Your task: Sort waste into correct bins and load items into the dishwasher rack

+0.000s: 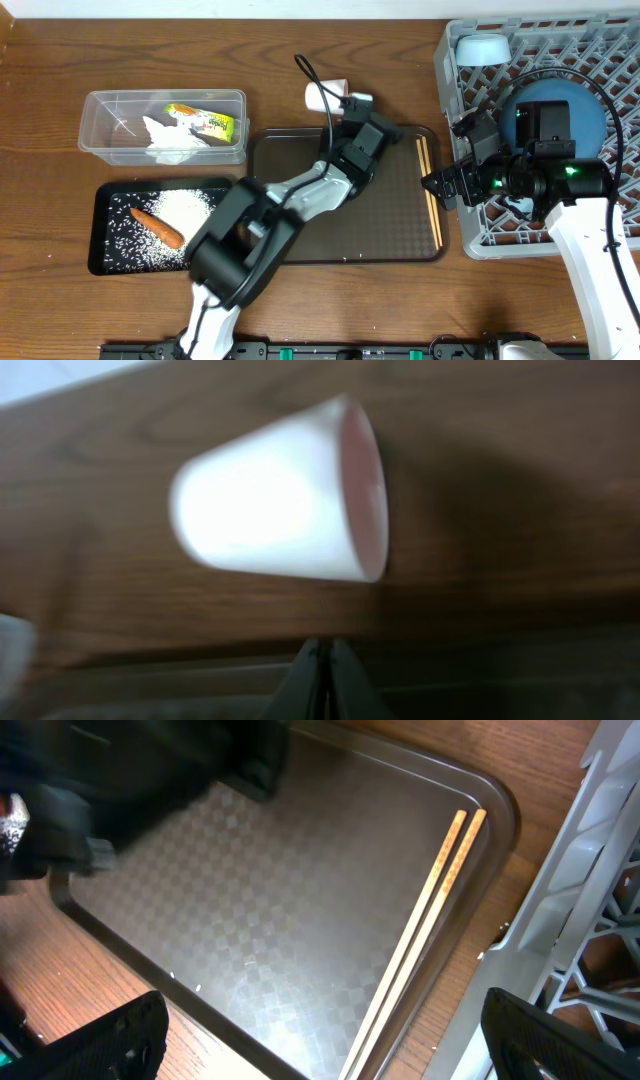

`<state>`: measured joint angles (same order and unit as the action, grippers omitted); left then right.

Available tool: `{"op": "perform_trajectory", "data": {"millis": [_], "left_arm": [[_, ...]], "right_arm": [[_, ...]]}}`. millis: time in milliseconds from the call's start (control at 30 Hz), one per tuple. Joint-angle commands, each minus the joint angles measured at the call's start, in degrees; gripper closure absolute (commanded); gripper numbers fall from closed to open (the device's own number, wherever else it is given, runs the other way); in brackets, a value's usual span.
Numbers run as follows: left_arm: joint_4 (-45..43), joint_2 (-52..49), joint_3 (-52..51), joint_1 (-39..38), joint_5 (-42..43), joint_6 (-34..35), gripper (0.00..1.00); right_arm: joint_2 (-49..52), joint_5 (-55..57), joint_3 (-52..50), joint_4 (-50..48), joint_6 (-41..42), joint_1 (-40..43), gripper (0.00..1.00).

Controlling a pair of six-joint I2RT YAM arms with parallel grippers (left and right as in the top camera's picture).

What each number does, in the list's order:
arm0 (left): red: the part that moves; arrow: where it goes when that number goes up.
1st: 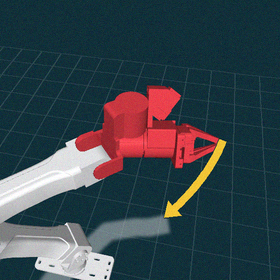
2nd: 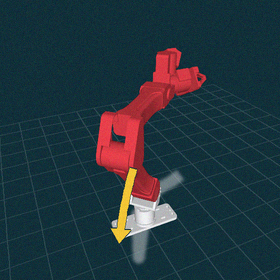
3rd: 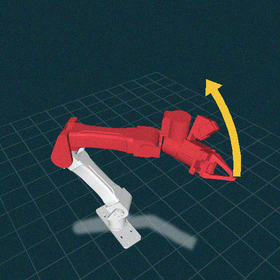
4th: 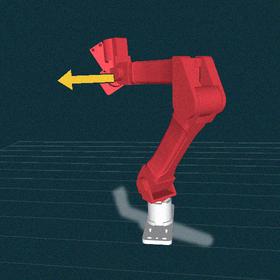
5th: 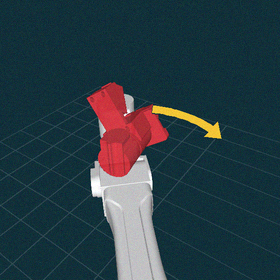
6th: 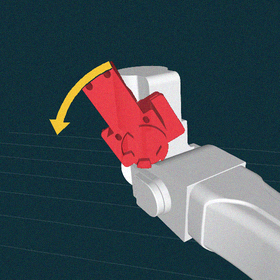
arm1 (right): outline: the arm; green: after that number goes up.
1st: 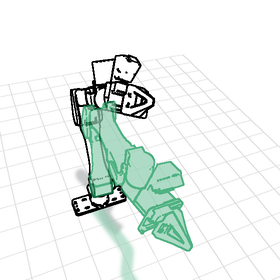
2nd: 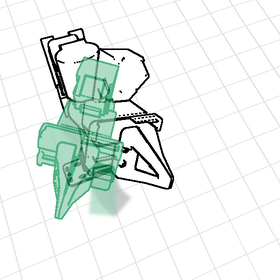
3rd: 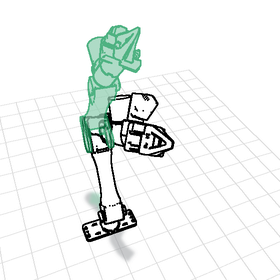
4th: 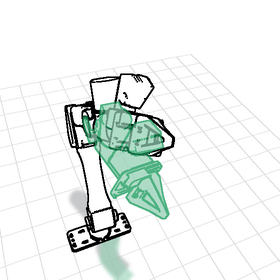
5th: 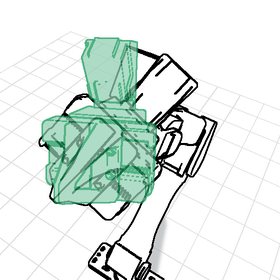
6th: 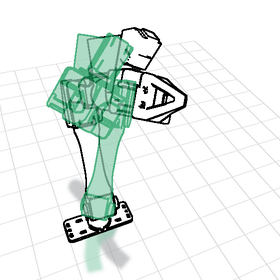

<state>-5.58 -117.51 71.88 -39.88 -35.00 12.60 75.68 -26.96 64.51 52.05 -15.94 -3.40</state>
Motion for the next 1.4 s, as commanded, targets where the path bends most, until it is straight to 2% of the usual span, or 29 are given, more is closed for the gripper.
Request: {"op": "perform_trajectory", "data": {"millis": [0, 100, 200, 233, 333, 400, 467, 600, 700, 900, 1033, 1267, 1367], "left_arm": [[3.0, 9.4, 0.6, -0.1, -1.4, -1.4, 0.94], [6.3, 15.4, 0.6, 0.1, 0.8, -1.4, 0.94], [9.0, 20.1, 0.6, 0.5, 8.8, -1.4, 0.94], [9.6, 21.3, 0.6, 0.7, 11.3, -1.4, 0.91], [10.5, 23.4, 0.6, 0.9, 16.6, -1.4, 0.52], [10.3, 23.7, 0.6, 0.9, 18.4, -1.4, 0.35], [10.3, 23.6, 0.6, 1.1, 20.5, -0.9, 0.25], [10.9, 23.1, 1.2, 3.1, 25.4, 0.9, 0.20], [15.5, 21.3, 5.6, 6.0, 27.6, 1.6, 0.16], [36.2, 8.2, 29.3, 11.2, 32.2, 1.5, 0.16], [42.0, -1.7, 40.5, 11.5, 32.2, -1.5, 0.13], [45.7, -9.9, 41.0, 9.8, 25.0, -2.1, 0.04], [46.2, -11.8, 40.8, 9.0, 24.9, -2.1, 0.02]], "right_arm": [[-0.8, -0.2, 1.0, 0.0, 0.3, 0.2, 0.01], [-0.8, -0.2, 1.0, 0.0, 0.3, 0.2, 0.01], [-0.8, -0.2, 1.0, 0.0, 0.3, 0.2, 0.01], [-0.8, -0.2, 1.0, 0.0, 0.3, 0.2, 0.01], [-0.8, -0.2, 1.0, 0.0, 0.3, 0.2, 0.01], [-0.8, -0.2, 1.0, 0.0, 0.3, 0.2, 0.01], [-0.8, -0.2, 1.0, 0.0, 0.3, 0.2, 0.01], [-0.8, -0.2, 1.0, 0.0, 0.3, 0.2, 0.01], [-0.8, -0.2, 1.0, 0.0, 0.3, 0.2, 0.01], [-0.8, -0.2, 1.0, 0.0, 0.3, 0.2, 0.01], [-0.8, -0.2, 1.0, 0.0, 0.3, 0.2, 0.01], [-0.8, -0.2, 1.0, 0.0, 0.3, 0.2, 0.01], [-0.8, -0.2, 1.0, 0.0, 0.3, 0.2, 0.01]]}}
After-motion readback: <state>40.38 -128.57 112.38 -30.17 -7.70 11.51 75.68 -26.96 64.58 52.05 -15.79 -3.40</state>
